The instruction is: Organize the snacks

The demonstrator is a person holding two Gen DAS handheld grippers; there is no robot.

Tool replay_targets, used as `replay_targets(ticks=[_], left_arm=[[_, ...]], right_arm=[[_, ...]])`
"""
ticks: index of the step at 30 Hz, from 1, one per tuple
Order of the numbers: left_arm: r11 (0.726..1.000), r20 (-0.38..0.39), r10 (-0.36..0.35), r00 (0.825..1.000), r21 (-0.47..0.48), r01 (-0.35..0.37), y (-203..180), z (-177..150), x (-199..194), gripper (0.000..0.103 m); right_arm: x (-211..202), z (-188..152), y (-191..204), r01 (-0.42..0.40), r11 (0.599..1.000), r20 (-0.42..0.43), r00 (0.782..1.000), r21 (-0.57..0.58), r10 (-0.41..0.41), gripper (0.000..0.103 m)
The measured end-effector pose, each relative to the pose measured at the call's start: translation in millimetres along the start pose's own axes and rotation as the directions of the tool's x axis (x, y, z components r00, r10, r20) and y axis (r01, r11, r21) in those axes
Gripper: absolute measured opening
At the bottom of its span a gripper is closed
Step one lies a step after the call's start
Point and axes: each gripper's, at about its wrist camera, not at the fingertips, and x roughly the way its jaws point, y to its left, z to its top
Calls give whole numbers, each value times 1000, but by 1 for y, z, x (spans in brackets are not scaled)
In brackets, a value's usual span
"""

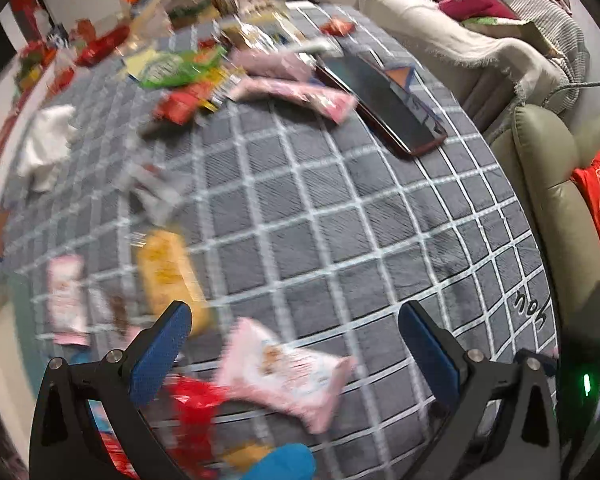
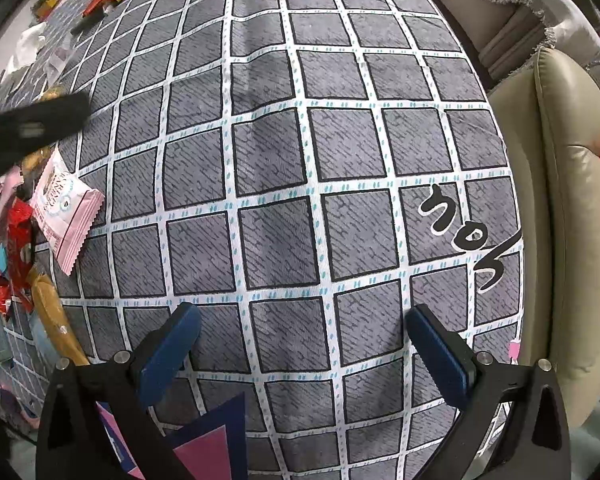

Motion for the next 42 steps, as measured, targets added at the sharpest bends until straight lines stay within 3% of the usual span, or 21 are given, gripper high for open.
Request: replay_targets(ticks=[3, 8, 14, 23, 31, 34, 38, 42], left_arm=[[998, 19, 60, 998, -18, -59, 33, -2, -18, 103], [975, -29, 200, 979, -88, -202, 113, 0, -12, 103], [957, -108, 258, 960, -108, -269, 165, -4, 17, 103], [958, -181, 209, 961, -161, -239, 185, -8, 49, 103], [956, -187, 162, 969, -213, -201, 215, -12, 62, 103], [952, -196, 135, 971, -246, -182, 234, -16, 66, 103], [950, -199, 106, 974, -270, -158, 262, -22, 70, 103], [956, -186, 104, 977, -251, -150, 255, -9, 71, 103]], right_arm=[[0, 6, -2, 2, 999, -52, 999, 46, 0, 103], [-16, 19, 12, -41, 997, -24, 999, 66, 42, 103], [-33, 36, 57, -99, 995, 14, 995, -7, 100, 103], [-41, 87, 128, -119, 985, 62, 990, -126, 128, 103], [-24, 129, 191, -119, 975, 48, 990, -186, 130, 103], [-21, 146, 217, -81, 977, 48, 995, -200, 92, 103], [0, 149, 219, -22, 983, 42, 999, -181, 30, 103], [21, 162, 222, -7, 978, 16, 1000, -210, 10, 103]])
